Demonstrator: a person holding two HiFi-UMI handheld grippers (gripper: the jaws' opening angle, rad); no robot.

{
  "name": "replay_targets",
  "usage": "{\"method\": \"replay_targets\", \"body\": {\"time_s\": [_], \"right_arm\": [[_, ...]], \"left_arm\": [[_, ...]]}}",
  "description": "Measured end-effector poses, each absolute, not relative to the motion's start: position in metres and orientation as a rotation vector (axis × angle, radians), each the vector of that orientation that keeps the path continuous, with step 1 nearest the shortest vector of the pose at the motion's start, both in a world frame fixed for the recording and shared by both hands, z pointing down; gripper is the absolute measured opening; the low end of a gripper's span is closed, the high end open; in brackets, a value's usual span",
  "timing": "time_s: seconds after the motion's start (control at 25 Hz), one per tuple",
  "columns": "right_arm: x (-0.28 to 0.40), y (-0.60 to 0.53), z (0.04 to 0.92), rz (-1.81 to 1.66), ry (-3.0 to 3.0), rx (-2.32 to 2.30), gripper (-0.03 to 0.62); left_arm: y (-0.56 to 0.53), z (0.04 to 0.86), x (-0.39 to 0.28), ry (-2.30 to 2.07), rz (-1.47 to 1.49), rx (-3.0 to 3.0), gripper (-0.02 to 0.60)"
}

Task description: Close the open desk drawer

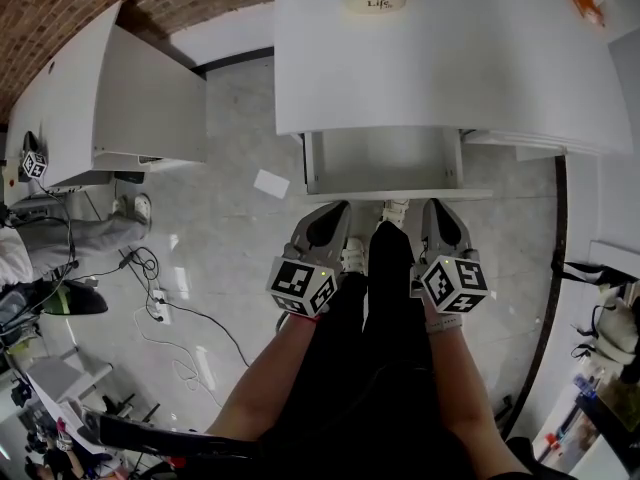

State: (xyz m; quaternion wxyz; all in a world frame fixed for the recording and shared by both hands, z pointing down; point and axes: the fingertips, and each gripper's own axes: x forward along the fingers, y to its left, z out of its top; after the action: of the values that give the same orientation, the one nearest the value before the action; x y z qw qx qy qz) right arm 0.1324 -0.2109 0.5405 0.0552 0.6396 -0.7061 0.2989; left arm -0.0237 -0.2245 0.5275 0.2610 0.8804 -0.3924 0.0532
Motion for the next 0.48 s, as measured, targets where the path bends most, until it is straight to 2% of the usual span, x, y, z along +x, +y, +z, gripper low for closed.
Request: {"method": "replay_targets", "body": {"time_s": [0.48], "right_arm": [[0.135,-0.241,0.543,0.915,-2.173,1.899,0.002]], "left_arm": [[-0.255,0.529,-0.021,-1.105,0.151,2.353,0.002]]}}
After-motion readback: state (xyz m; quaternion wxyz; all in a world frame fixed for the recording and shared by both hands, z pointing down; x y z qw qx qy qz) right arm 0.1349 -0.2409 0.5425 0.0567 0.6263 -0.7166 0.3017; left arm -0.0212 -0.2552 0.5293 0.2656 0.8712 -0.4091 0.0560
